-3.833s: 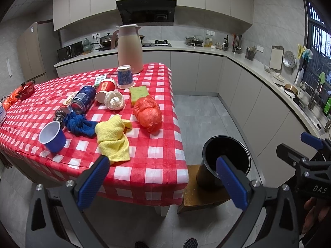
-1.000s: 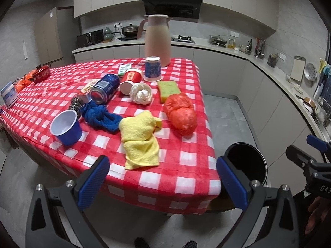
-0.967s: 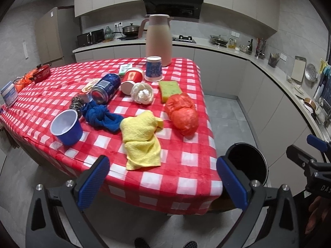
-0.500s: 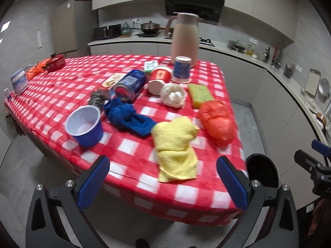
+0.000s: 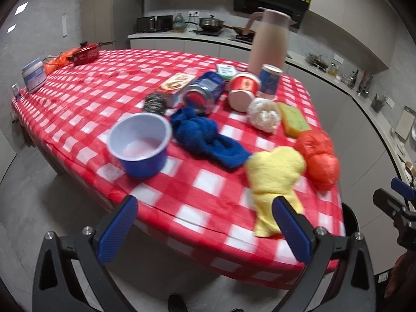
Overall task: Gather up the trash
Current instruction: 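Grasp the yellow cloth with the right tool while the left tool grasps the blue cup, then carry the yellow cloth and blue cup with both tools over the black bin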
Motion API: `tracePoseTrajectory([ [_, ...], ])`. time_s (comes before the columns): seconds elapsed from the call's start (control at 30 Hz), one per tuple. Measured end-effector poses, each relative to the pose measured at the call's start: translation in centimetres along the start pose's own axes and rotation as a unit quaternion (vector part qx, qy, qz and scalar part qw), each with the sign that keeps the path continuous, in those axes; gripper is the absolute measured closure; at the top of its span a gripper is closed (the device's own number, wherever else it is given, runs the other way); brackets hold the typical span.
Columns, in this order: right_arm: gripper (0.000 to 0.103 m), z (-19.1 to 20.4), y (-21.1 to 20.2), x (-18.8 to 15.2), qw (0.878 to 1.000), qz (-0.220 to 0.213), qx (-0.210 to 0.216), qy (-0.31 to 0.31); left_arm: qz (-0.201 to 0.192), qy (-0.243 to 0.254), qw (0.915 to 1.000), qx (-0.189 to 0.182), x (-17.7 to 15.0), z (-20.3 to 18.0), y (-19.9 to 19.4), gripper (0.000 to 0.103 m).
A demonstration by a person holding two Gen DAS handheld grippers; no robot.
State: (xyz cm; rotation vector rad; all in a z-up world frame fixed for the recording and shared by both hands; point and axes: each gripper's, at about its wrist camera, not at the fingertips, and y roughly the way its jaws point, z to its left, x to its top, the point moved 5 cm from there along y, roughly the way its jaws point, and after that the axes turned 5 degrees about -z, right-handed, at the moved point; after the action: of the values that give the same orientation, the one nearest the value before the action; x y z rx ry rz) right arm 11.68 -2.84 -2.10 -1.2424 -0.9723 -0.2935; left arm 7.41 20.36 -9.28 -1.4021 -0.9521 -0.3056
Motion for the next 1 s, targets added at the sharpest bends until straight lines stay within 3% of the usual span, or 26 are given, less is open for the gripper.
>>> tracePoseTrajectory([
  [0.3, 0.001, 5.8, 4.3, 0.8, 0.999, 0.017, 0.034, -0.013, -0.001, -0.018, 0.9997, 0.018, 1.0, 4.9, 2.3, 0.0],
  [0.43, 0.009, 8.4, 6.5, 0.9, 0.998, 0.03, 0.048, -0.019, 0.001, -0.019, 0.9995, 0.023, 1.5, 6.5, 3.7, 0.003],
  [0.57, 0.01, 10.5, 8.7, 0.9, 0.998, 0.044, 0.051, -0.02, 0.005, -0.021, 0.9996, 0.017, 1.9, 7.5, 5.2, 0.003],
  [0.77, 0.013, 11.8, 11.6, 0.4, 0.997, 0.067, 0.039, -0.013, 0.017, -0.02, 0.9997, -0.002, 2.4, 8.2, 7.4, 0.005],
  [1.0, 0.022, 11.9, 13.7, -0.2, 0.996, 0.082, 0.025, 0.001, 0.022, -0.009, 0.9994, -0.027, 3.1, 8.1, 9.1, 0.014],
])
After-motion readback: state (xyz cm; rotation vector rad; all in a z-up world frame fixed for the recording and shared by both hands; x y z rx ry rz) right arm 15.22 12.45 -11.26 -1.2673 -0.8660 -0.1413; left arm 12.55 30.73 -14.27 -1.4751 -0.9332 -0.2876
